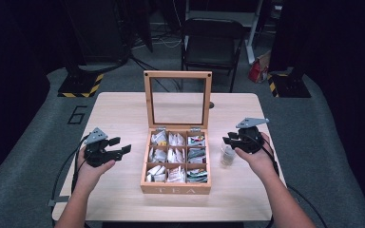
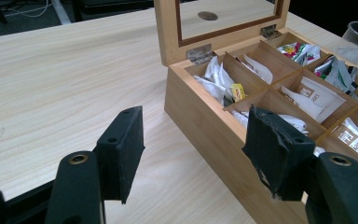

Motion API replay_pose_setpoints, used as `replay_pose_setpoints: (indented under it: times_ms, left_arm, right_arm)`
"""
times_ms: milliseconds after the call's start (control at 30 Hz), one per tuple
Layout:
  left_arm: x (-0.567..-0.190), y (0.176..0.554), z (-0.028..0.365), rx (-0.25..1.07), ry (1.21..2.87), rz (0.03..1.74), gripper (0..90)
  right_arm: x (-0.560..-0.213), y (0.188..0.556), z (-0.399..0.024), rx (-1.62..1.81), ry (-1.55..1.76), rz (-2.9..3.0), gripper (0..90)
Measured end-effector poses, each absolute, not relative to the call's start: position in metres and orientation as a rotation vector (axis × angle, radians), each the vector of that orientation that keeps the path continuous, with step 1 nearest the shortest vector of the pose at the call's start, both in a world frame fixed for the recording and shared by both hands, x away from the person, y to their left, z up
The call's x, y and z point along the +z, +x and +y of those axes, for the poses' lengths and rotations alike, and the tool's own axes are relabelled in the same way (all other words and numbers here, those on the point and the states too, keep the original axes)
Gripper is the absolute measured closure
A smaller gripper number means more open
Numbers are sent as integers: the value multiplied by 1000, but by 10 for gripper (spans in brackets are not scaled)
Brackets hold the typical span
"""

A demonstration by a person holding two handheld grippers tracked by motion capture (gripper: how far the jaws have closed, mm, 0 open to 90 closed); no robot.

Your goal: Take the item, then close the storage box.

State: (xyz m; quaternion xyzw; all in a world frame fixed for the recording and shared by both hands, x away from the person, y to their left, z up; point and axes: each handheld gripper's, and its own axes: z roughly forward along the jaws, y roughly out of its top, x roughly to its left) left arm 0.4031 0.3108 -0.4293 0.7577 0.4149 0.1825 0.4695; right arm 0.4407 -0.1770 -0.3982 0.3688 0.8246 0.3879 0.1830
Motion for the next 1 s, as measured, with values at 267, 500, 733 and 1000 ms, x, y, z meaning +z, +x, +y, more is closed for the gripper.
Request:
replay_pose_setpoints:
  times_ms: [267, 500, 733, 1000]
  left_arm:
    - [-429, 403, 311, 446, 1861, 1012, 377]
    - [-429, 402, 313, 442, 1856, 1020, 377]
    - [-429, 402, 313, 444, 1851, 1021, 377]
    - [-428, 402, 315, 445, 1844, 1023, 376]
  right_arm:
    - [-384, 449, -163, 1128, 1035, 2333, 546]
    - [-373, 455, -153, 1123, 1009, 2312, 481]
    - [-368, 464, -144, 1116, 1007, 2312, 440]
    - [-366, 476, -139, 1114, 1018, 2297, 443]
